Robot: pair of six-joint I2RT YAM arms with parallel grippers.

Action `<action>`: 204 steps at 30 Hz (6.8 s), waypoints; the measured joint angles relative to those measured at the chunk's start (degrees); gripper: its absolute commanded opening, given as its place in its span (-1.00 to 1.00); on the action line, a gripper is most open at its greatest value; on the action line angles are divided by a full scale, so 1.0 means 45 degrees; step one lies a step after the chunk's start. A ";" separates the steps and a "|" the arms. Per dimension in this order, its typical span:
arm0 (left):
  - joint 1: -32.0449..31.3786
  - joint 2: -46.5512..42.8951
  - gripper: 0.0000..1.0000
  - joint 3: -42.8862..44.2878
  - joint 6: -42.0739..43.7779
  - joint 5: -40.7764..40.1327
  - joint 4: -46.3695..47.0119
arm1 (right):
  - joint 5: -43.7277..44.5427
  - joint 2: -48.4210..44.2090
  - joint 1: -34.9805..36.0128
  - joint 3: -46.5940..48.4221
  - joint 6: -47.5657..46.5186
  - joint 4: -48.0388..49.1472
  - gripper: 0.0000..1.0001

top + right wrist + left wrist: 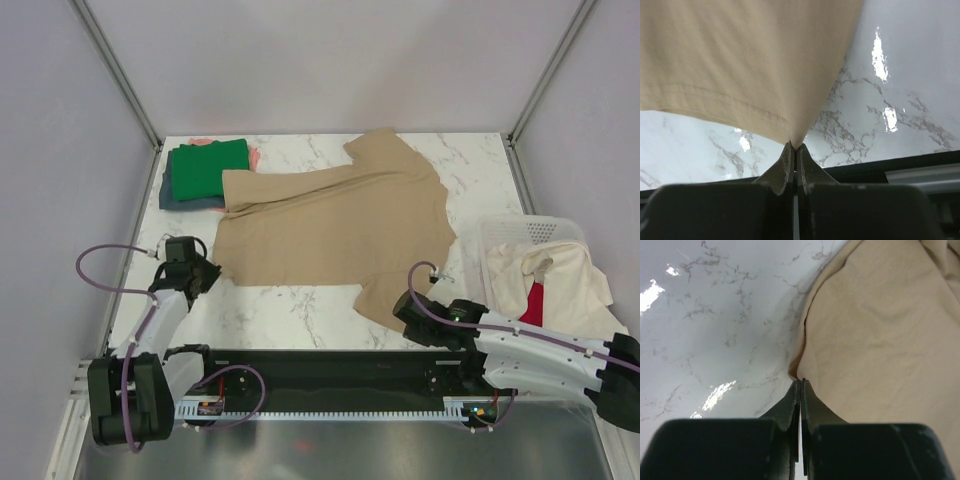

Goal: Fold and stack the t-shirts
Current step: Fold the tshirt

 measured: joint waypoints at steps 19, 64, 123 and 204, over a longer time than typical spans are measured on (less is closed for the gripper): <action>-0.0087 -0.4940 -0.96 0.1831 0.0029 0.2273 -0.5576 | 0.2069 -0.3196 0.0942 0.4318 0.1049 -0.5634 -1.00; 0.0345 0.8116 -0.96 0.9811 0.4396 0.2254 -0.6407 | 0.1239 0.9015 -0.8612 1.2250 -1.1817 0.0826 -1.00; 0.0845 0.2710 0.40 0.1481 0.0306 0.1894 -0.0515 | -0.3405 0.7635 -1.3197 0.4852 -1.0700 0.5727 -0.19; 0.0763 -0.3104 0.01 0.3789 0.3716 0.3823 -0.5173 | -0.3303 2.3343 -1.0404 2.6656 -1.3163 0.5785 0.92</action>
